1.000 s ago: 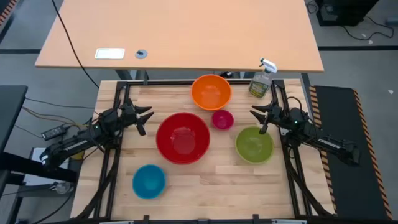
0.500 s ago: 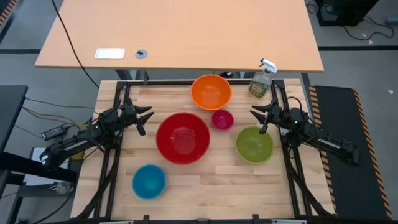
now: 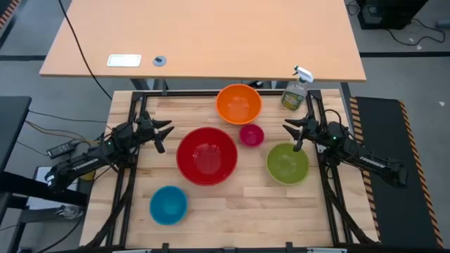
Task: Nest bowls inside each other
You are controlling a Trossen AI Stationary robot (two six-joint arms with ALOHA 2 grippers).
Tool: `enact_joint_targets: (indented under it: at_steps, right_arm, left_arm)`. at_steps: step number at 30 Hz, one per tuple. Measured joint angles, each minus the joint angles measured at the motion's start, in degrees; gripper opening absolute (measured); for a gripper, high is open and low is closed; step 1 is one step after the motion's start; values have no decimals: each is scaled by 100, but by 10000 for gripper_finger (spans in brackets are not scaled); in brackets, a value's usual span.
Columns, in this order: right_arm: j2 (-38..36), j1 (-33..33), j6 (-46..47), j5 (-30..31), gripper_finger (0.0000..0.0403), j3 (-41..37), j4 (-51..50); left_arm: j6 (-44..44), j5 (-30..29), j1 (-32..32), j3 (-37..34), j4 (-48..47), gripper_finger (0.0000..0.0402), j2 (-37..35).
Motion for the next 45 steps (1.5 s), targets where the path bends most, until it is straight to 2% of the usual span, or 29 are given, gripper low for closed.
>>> enact_joint_targets:
  at_steps: [12,15,19,22,25,30,38,42,45]
  right_arm:
    - [1,1,-2,2,121,0,6]
    - [1,1,92,-12,121,0,250]
    - [1,6,902,-60,121,0,1384]
    - [-1,6,2578,186,121,0,2587]
    - [-1,-12,3555,682,121,0,3291]
    - [-1,-12,4247,950,121,0,3699]
    - [-1,-11,5004,1078,121,0,4234]
    - [8,-10,5188,1687,121,12,4078]
    - [228,1,5253,1641,121,373,2781]
  left_arm:
    - [0,0,-1,-1,8,142,-1]
    - [-313,-8,-2,-19,199,142,3]
    - [-1045,-17,-2,-19,1099,142,-2]
    - [-2376,-14,-2,-19,1786,142,1]
    - [-3333,-12,-2,-16,2385,142,-1]
    - [-3502,-1,-2,-16,3074,142,-1]
    - [-3679,-1,-2,-14,3265,142,-1]
    - [-4036,-1,-2,-12,3263,142,-1]
    - [-4609,-249,-5,-8,3268,142,34]
